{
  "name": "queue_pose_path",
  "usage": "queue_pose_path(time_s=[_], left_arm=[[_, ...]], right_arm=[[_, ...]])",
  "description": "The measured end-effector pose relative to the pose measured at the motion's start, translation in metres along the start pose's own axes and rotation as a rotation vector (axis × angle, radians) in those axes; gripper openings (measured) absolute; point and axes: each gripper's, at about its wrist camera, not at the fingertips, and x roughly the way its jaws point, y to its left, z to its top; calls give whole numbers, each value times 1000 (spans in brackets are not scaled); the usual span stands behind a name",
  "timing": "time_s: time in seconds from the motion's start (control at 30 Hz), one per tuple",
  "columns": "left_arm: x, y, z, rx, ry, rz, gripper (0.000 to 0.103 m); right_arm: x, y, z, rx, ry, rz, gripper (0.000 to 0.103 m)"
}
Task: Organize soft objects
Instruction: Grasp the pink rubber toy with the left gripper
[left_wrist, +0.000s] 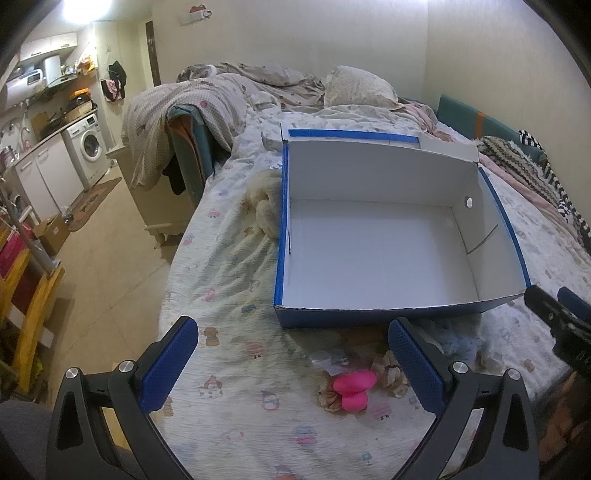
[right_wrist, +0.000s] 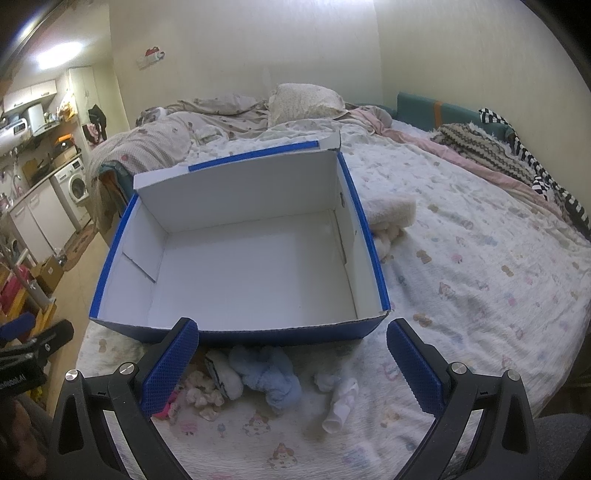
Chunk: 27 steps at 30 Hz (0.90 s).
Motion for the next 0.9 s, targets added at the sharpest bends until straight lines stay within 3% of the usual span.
queue_pose_path(time_s=[0.13, 0.27, 0.43, 0.5, 0.63, 0.73, 0.83, 0.9], left_arm=[[-4, 9, 7, -29, 22, -3, 103], [1, 26, 19, -62, 68, 73, 103], [44, 41, 13, -150, 278, 17, 103], [65, 35, 4, -162, 378, -29, 100], [88, 11, -21, -151, 499, -111, 93], [99, -17, -39, -92, 536, -142, 85], [107, -37, -51, -49, 554, -152, 84], [113, -45, -56, -31, 557, -146, 78]], right_arm=[[-4, -3, 6, 10, 19, 41, 103], [-11, -6, 19, -2, 45, 115, 103], [-6, -9, 26, -8, 99, 175, 103], [0, -11, 25, -10, 115, 165, 103], [16, -20, 16, 41, 163, 155, 103], [29, -25, 8, 76, 214, 129, 103], [33, -27, 6, 84, 222, 120, 103], [35, -26, 5, 82, 227, 121, 103]])
